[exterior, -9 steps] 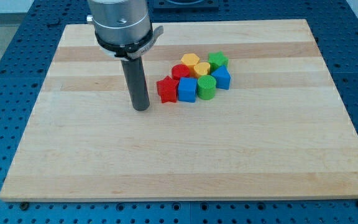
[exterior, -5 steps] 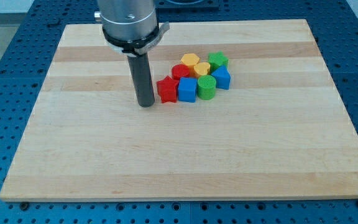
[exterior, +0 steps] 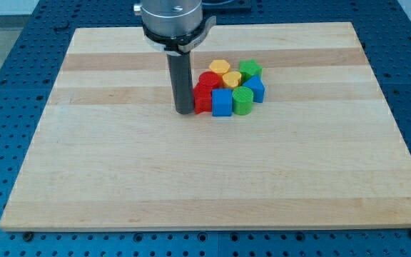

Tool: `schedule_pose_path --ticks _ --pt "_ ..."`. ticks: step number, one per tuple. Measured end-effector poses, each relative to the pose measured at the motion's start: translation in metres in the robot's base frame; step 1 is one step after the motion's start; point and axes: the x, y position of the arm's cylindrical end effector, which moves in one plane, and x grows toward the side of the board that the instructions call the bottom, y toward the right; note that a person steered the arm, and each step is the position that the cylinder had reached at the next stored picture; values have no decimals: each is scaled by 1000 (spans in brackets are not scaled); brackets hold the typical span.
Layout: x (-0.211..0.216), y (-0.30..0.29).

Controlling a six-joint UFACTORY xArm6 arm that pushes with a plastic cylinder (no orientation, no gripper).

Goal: Push a group of blocks to the right

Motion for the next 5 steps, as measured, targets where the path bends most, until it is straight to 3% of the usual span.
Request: schedule_pose_path --ticks 5 --pt "-2 19"
